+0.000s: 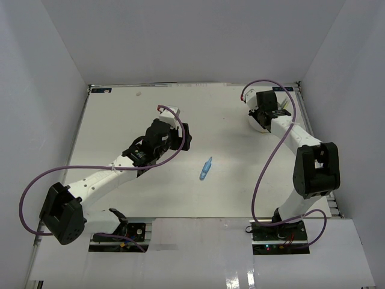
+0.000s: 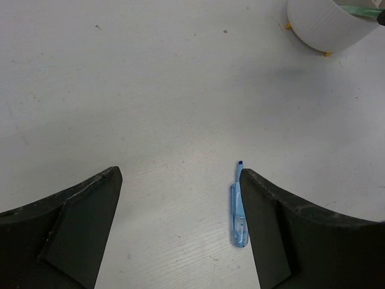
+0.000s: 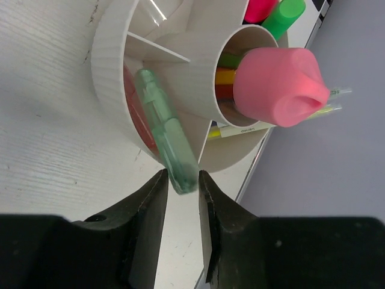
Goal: Sort the stationery into containers
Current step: Place the pen in the storage box.
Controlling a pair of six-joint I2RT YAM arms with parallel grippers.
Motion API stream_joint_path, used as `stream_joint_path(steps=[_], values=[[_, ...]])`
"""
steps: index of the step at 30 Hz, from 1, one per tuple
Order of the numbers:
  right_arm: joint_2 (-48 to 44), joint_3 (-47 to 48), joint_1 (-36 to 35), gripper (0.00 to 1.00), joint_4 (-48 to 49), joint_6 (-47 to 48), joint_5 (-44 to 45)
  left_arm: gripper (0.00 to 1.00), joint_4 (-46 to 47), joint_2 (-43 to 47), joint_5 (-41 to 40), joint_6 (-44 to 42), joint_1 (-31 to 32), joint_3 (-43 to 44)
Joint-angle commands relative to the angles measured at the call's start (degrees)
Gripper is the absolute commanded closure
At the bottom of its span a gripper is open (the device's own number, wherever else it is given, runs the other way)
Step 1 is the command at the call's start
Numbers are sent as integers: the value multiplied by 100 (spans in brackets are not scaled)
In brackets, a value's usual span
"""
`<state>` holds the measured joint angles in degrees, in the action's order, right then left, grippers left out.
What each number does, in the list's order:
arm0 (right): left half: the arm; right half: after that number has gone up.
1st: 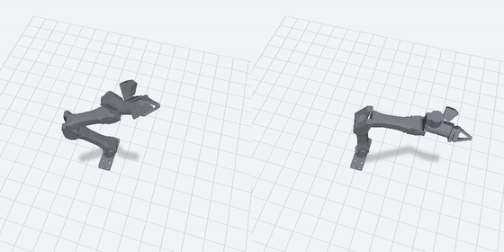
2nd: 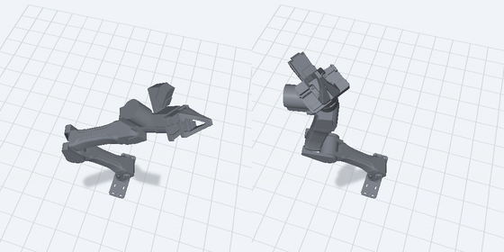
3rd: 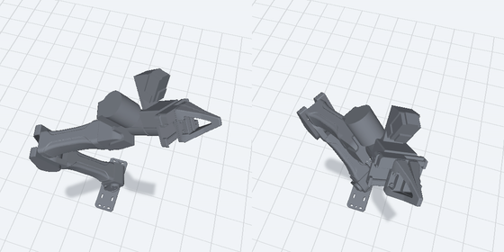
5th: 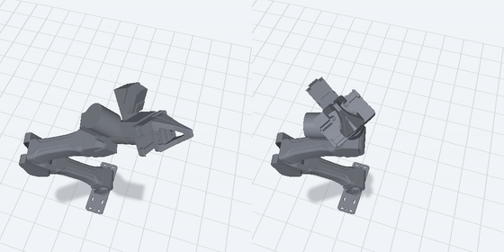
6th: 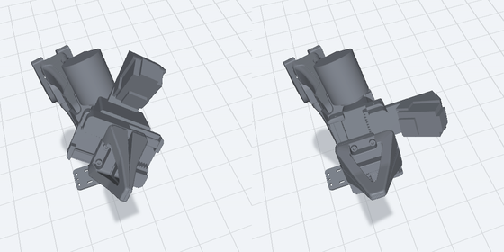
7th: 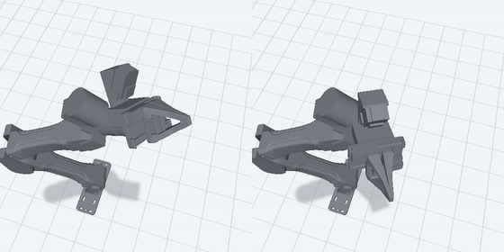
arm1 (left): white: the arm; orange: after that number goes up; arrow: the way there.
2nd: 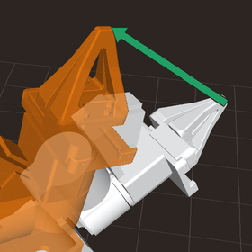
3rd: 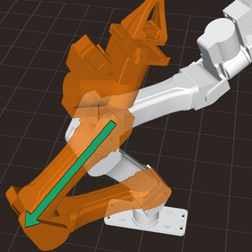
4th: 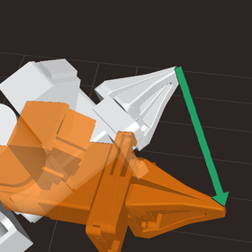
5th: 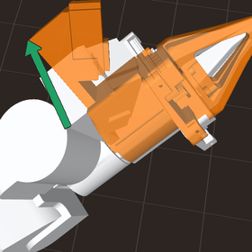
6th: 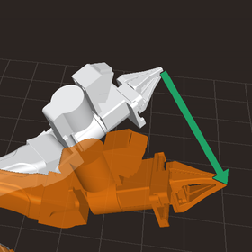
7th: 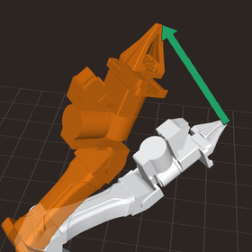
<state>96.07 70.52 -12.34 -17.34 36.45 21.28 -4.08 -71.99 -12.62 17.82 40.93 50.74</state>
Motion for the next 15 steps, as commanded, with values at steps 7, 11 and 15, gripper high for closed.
stream_joint_path(steps=[7, 11, 15], values=[[43, 252, 30, 66, 240, 56, 69, 10, 21, 176, 85, -25, -23, 191], [-80, 207, 12, 66, 267, -67, -9, 10, 30, 176, 111, -25, -23, 191], [-501, 251, -14, 66, 118, -506, -430, 10, 30, 150, 181, 2, -23, 199]])
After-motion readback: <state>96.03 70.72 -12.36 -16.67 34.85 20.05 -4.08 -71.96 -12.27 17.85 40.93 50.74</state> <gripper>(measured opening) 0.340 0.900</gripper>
